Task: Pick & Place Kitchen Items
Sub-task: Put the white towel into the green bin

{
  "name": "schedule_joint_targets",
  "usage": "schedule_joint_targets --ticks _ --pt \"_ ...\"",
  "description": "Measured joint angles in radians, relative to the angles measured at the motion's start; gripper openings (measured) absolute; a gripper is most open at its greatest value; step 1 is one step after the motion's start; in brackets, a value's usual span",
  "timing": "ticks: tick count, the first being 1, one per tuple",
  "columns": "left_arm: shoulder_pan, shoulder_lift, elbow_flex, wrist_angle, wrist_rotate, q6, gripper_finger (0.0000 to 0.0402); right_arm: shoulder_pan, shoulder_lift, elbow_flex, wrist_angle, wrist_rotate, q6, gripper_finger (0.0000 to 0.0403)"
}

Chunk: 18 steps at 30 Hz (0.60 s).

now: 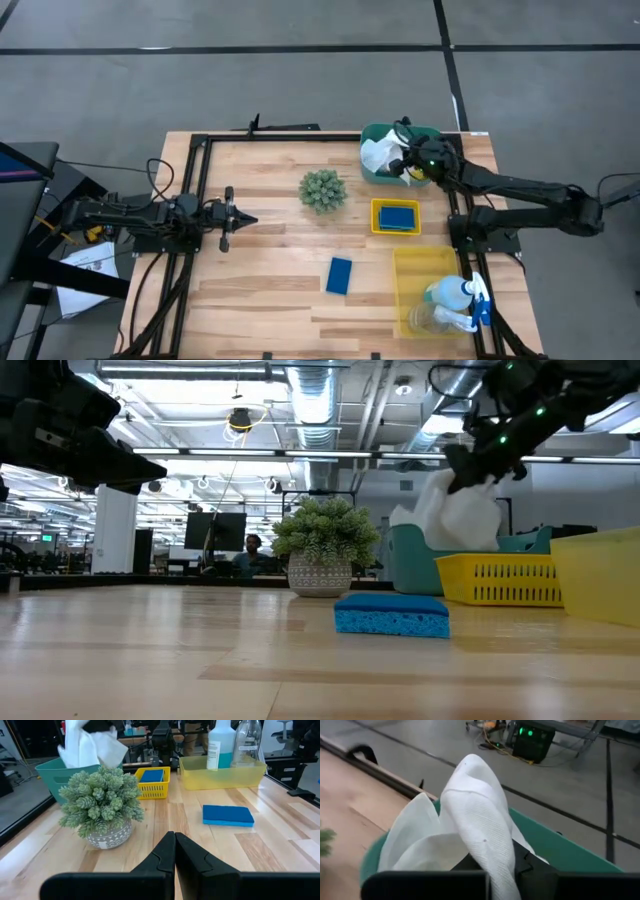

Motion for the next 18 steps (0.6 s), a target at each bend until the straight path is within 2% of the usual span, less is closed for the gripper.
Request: schedule_joint_targets --ticks 8,18 --pt "0.0 0.0 0.0 0.0 0.0 0.0 0.0002 -0.06 0.122 0.0 0.028 0.001 -0.044 0.0003" --pt "0.0 0.0 0.0 0.0 0.0 0.0 0.0002 -0.083 0.189 0.001 0.055 0.007 -0.04 0.0003"
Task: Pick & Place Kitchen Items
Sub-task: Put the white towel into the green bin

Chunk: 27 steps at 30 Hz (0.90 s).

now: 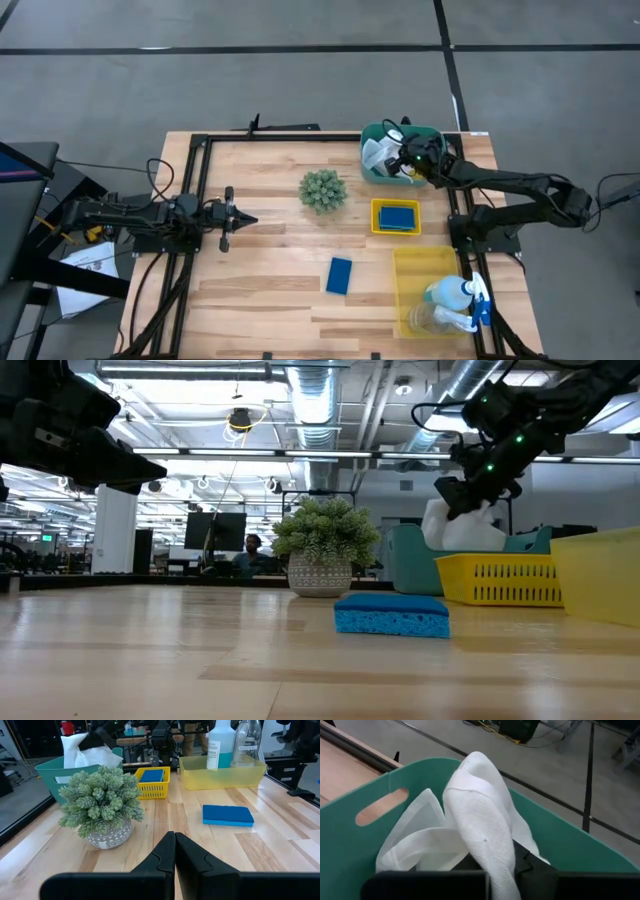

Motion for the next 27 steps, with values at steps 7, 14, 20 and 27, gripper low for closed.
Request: schedule_joint_targets --ticks 7,14,20,27 --pt "0.0 0.0 0.0 0.0 0.0 0.0 0.0002 -0.005 -0.002 0.0 -0.001 0.008 -0.011 0.0012" --pt "0.0 0.0 0.0 0.0 0.0 0.0 0.0002 -0.004 -0.002 0.0 -0.015 0.007 0.008 0.0059" --pt "0.0 0.0 0.0 0.0 0.0 0.0 0.0002 0.004 -0.032 0.0 -0.017 0.004 0.012 0.0114" --pt "0.0 0.0 0.0 0.0 0.0 0.0 0.0002 0.058 -0.142 0.0 -0.029 -0.003 0.013 0.0231"
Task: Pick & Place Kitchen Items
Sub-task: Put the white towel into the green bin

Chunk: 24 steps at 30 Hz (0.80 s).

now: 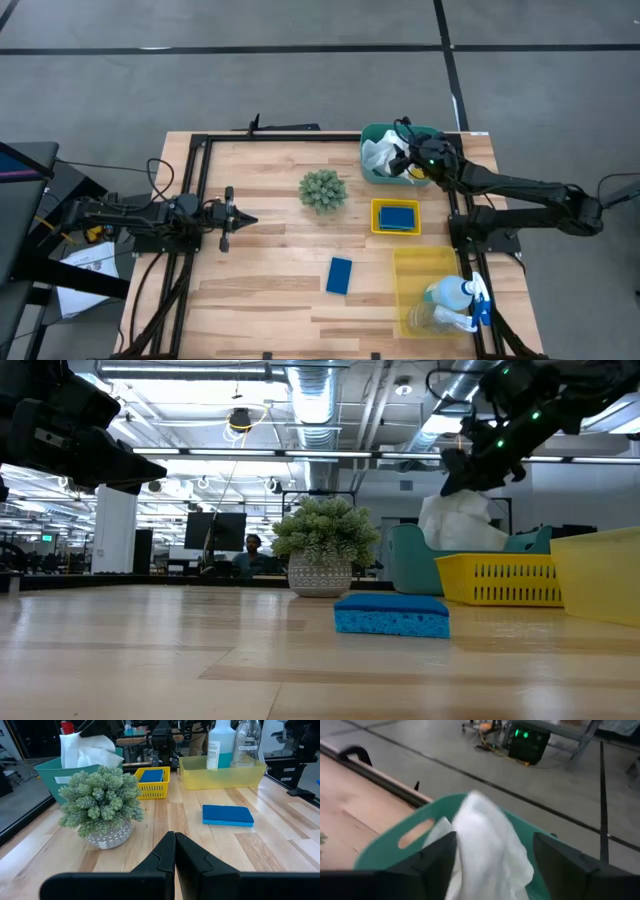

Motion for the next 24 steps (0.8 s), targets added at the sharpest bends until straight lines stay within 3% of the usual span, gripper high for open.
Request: schedule_joint_targets --ticks 7,14,19,24 --pt "0.0 0.0 0.0 0.0 0.0 0.0 0.0002 0.048 -0.125 0.0 -0.077 0.083 0.032 0.0312" --pt "0.0 0.0 0.0 0.0 0.0 0.0 0.0002 0.053 -0.181 0.001 -0.131 0.017 0.143 0.031" --pt "0.0 0.0 0.0 0.0 0.0 0.0 0.0002 0.022 -0.142 0.001 -0.142 -0.115 0.232 0.0254" --pt "0.0 0.0 0.0 0.0 0.0 0.0 0.0002 -0.026 -0.06 0.037 -0.166 -0.315 0.246 0.0117"
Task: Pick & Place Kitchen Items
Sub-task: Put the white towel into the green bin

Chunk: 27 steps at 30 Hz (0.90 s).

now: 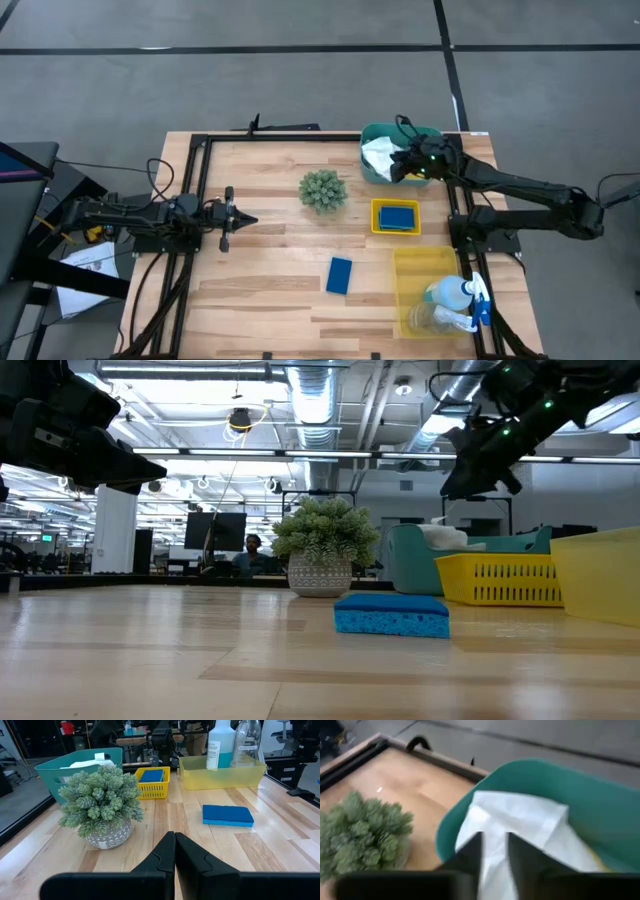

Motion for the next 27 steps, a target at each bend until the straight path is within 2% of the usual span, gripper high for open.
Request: schedule_joint_targets --ticks 2,4,9,17,27 --pt "0.0 0.0 0.0 0.0 0.0 0.0 0.0002 -0.007 0.032 0.016 -0.01 -0.048 -0.001 0.0045" --pt "0.0 0.0 0.0 0.0 0.0 0.0 0.0002 -0.007 0.053 0.023 -0.014 -0.072 -0.008 0.0015" --pt "0.0 0.0 0.0 0.0 0.0 0.0 0.0002 -0.011 0.108 0.048 -0.075 -0.129 0.012 0.0007" --pt "0.0 0.0 0.0 0.0 0.0 0.0 0.0002 -0.023 0.195 0.062 -0.055 -0.216 0.015 0.0001" --pt "0.0 0.0 0.0 0.0 0.0 0.0 0.0002 -0.065 0.328 0.087 -0.063 -0.238 0.008 0.0"
